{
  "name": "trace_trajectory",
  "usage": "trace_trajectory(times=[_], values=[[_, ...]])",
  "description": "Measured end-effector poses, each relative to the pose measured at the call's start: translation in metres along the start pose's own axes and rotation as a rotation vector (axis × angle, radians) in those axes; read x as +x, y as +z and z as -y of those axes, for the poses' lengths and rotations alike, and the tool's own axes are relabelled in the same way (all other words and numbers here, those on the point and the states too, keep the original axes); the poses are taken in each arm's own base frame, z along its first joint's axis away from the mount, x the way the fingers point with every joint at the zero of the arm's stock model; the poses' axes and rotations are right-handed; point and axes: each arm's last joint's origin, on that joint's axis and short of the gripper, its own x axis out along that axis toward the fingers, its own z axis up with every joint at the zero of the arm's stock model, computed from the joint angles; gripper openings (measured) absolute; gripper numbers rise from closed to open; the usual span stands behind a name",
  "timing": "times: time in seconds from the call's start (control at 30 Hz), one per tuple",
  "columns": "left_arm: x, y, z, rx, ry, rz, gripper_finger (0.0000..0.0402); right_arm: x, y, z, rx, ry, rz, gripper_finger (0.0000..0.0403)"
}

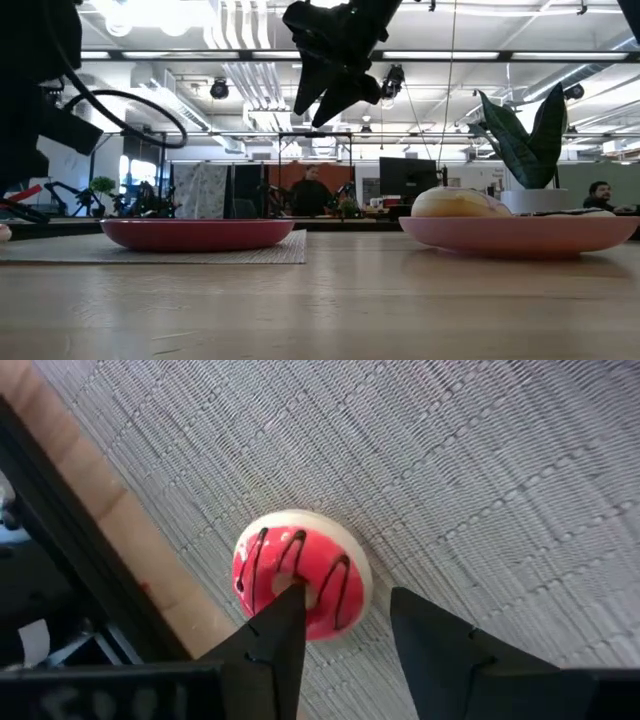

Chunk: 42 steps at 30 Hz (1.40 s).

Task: Pick & Place donuts
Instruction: Put the small orange donut on the dark pink plate

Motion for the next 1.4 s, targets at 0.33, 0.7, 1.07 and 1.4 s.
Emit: trace_trajectory(times=[0.33, 0.7, 1.07, 1.4], values=[[0.012, 0.002, 0.006, 0.027, 0.077, 0.006, 0.0113, 0.0, -0.001, -0.002, -0.004, 0.003, -0.001, 0.0205], [-0.001, 0.005, 0.0, 0.021, 0.116, 0.071, 0.0014, 0.0, -0.001, -0.003, -0.002, 0.004, -0.001, 0.0205], [-0.065, 0.026, 0.027, 0.201, -0.073, 0.407, 0.0001, -0.028, -0.013, -0.004, -0.083, -0.016, -0.077, 0.0205], [-0.075, 0.117, 0.031, 0.353, -0.161, 0.506, 0.0, -0.074, -0.019, 0.009, -0.041, -0.053, -0.075, 0.0197]])
